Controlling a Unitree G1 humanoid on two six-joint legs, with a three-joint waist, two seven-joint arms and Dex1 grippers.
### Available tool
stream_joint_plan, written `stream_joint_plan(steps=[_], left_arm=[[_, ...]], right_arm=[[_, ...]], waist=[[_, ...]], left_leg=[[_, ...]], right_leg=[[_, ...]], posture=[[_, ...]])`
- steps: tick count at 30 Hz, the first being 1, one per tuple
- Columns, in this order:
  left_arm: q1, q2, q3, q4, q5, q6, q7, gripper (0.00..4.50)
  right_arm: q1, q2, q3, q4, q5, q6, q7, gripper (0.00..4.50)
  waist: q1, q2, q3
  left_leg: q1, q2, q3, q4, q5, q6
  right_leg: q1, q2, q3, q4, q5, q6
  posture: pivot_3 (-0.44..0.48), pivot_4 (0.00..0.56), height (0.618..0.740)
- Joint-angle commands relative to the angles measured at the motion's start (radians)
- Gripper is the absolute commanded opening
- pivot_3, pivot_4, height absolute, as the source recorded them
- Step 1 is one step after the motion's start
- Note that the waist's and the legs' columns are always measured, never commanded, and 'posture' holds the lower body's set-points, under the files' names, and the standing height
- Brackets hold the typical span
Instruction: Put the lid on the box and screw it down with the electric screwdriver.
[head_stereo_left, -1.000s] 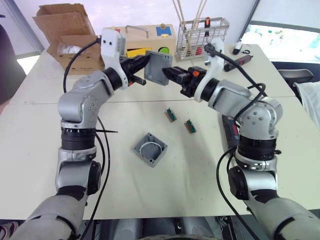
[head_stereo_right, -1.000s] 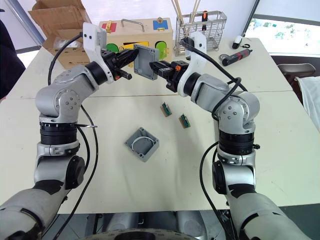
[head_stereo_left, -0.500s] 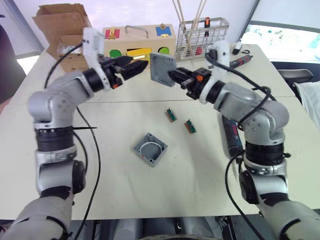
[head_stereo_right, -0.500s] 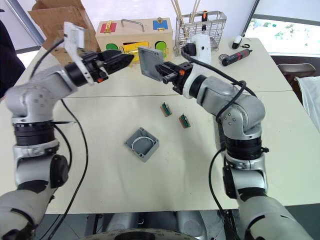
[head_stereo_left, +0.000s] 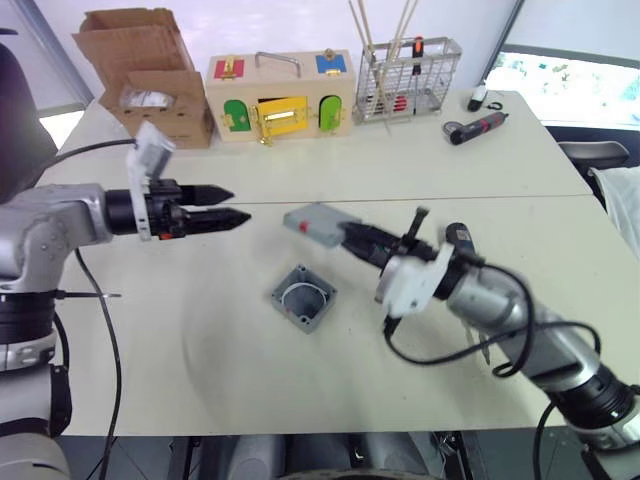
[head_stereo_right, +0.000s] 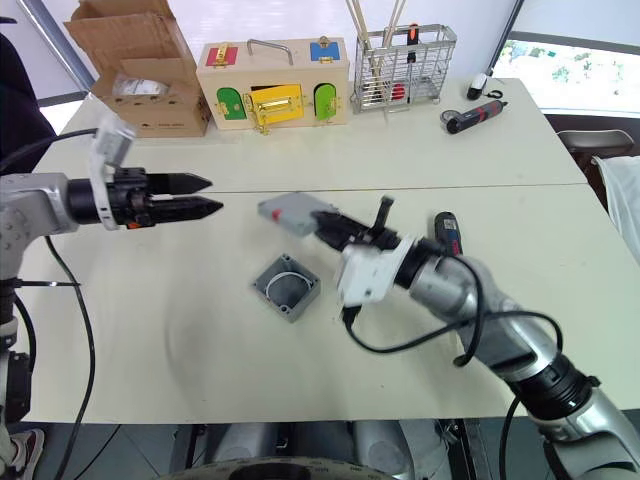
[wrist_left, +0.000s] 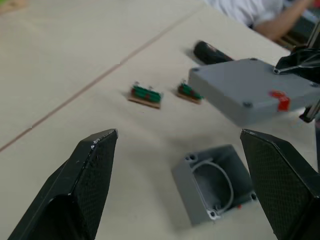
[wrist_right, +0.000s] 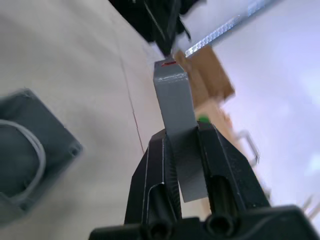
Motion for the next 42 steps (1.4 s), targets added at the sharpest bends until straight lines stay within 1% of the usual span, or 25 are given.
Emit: stream_joint_plan(steps=[1,5,10,18,23,27,35,42], left_arm=[[-0.021,0.013,-0.014,-0.013,0.020,-0.034,-0.035,3.99],[-0.045,-0.003,-0.027,-0.019,0.016,-0.020,-0.041,3.99],[-0.074,-0.020,-0.052,-0.035,0.008,0.006,-0.059,3.99],[-0.078,-0.065,-0.110,-0.065,0.013,0.008,-0.069,3.99],[-0.067,-0.089,-0.132,-0.088,0.020,0.002,-0.071,3.99],[-0.056,-0.088,-0.157,-0.099,0.030,-0.011,-0.088,3.99],[-0.023,-0.098,-0.216,-0.107,0.088,-0.075,-0.110,3.99],[-0.009,-0.126,-0.254,-0.073,0.138,-0.129,-0.114,3.99]], right_arm=[[0.042,0.053,-0.021,-0.015,-0.116,-0.038,-0.066,0.11],[0.098,0.080,-0.014,-0.008,-0.204,-0.105,-0.097,0.11],[0.147,0.095,-0.013,0.024,-0.247,-0.163,-0.099,0.11],[0.196,0.115,-0.019,0.027,-0.320,-0.170,-0.077,0.11],[0.205,0.119,-0.020,0.049,-0.353,-0.170,-0.066,0.11],[0.205,0.124,-0.011,0.064,-0.361,-0.172,-0.049,0.11],[0.202,0.133,-0.008,0.089,-0.378,-0.167,-0.033,0.11],[0.196,0.144,0.002,0.096,-0.388,-0.168,-0.010,0.11]], waist=[[0.001,0.000,0.000],[0.004,0.000,0.000],[0.013,0.000,0.000],[0.015,0.000,0.000],[0.014,0.000,0.000],[0.014,0.000,0.000],[0.015,0.000,0.000],[0.015,0.000,0.000]], left_leg=[[0.000,0.000,0.000,0.000,0.000,0.000],[0.000,0.000,0.000,0.000,0.000,0.000],[0.000,0.000,0.000,0.000,0.000,0.000],[0.001,0.000,0.000,0.000,0.000,0.000],[0.001,0.000,0.000,0.001,0.000,0.000],[0.001,0.000,0.000,0.001,0.000,0.000],[0.002,0.000,0.000,0.001,0.000,0.000],[0.002,0.000,0.000,0.001,0.000,0.000]], right_leg=[[0.000,0.000,0.000,0.000,0.000,0.000],[0.000,0.000,0.000,0.000,0.000,0.000],[0.001,0.001,0.000,0.000,0.000,0.000],[0.002,0.001,0.000,0.000,0.000,0.000],[0.002,0.001,0.000,0.000,0.000,0.000],[0.002,0.001,0.000,0.000,0.000,0.000],[0.002,0.001,0.000,0.000,0.000,0.000],[0.003,0.001,0.000,0.000,0.000,0.000]], posture=[[0.000,0.150,0.740],[0.000,0.150,0.740],[0.000,0.150,0.740],[0.000,0.150,0.740],[0.000,0.150,0.740],[0.000,0.150,0.740],[0.000,0.150,0.740],[0.000,0.150,0.740]])
